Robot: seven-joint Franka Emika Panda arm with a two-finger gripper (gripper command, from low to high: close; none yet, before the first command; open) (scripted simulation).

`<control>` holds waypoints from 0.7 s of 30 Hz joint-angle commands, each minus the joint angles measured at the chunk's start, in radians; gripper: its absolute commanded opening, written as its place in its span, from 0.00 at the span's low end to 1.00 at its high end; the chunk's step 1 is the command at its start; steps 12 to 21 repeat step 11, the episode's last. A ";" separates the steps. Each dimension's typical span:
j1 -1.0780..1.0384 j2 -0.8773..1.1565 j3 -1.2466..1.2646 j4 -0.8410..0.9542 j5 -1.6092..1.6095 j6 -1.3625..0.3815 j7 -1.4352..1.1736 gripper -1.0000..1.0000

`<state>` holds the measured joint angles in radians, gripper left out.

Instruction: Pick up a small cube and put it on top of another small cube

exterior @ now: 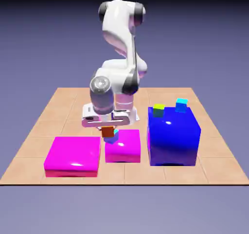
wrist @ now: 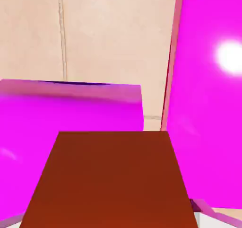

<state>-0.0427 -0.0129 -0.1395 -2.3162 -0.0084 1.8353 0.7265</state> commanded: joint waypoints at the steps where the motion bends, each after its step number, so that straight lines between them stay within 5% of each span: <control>1: -0.021 -0.036 0.019 -0.021 0.004 -0.021 0.044 0.00; 8: -0.042 -0.011 0.036 -0.170 0.015 0.149 0.076 0.00; 9: -0.042 -0.011 0.036 -0.170 0.015 0.149 0.076 1.00; 21: -0.042 -0.024 0.036 -0.139 0.014 0.105 0.077 1.00</control>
